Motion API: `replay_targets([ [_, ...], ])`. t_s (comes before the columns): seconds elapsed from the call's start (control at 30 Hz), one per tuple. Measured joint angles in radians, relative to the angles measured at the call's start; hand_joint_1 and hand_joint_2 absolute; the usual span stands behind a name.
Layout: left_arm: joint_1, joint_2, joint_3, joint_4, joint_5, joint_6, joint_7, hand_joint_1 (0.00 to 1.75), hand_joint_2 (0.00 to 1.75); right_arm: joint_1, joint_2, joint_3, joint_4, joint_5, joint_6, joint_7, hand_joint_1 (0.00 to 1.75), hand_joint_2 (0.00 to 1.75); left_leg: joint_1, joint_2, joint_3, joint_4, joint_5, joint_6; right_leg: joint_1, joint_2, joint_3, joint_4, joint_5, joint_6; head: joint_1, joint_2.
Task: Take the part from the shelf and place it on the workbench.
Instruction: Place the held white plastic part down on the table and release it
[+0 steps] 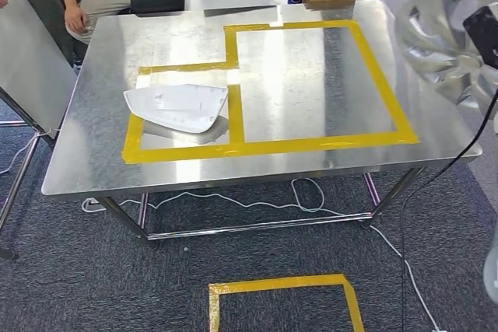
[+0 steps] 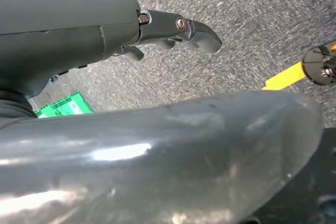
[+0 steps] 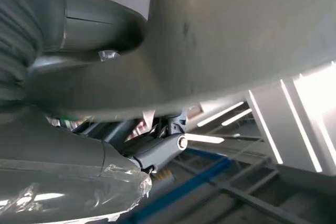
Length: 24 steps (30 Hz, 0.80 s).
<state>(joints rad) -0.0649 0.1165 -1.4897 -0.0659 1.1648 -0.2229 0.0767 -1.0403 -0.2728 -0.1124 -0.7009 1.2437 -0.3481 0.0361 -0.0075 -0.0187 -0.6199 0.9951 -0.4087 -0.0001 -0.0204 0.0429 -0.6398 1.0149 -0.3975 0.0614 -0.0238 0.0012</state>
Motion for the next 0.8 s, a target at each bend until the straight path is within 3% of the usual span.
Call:
replay_targets([
  [0.13, -0.008, 0.009, -0.015, -0.006, -0.025, -0.008, 0.001, 0.0, 0.0, -0.136, 0.034, 0.126, 0.129, 0.097, 0.118, 0.098, 1.75, 1.75, 0.001, 0.0, -0.002, -0.001, 0.003, -0.004, 0.001, 0.0, -0.005, 0.003, 0.002, -0.003, 0.0, 0.0],
  [0.27, -0.017, 0.016, -0.028, -0.012, -0.041, -0.016, 0.001, 0.0, 0.0, -0.215, 0.096, 0.195, 0.215, 0.122, 0.226, 0.123, 1.75, 1.75, 0.004, 0.0, -0.002, -0.002, 0.004, -0.006, 0.004, 0.0, -0.006, 0.003, 0.003, -0.005, 0.0, 0.0],
  [0.8, -0.039, 0.026, -0.055, -0.026, -0.077, -0.035, 0.003, 0.0, 0.0, -0.233, 0.295, 0.305, 0.333, 0.174, 0.306, 0.15, 1.75, 1.75, 0.008, 0.001, -0.002, -0.002, 0.007, -0.011, 0.009, 0.001, -0.006, 0.003, 0.006, -0.011, 0.0, 0.0],
])
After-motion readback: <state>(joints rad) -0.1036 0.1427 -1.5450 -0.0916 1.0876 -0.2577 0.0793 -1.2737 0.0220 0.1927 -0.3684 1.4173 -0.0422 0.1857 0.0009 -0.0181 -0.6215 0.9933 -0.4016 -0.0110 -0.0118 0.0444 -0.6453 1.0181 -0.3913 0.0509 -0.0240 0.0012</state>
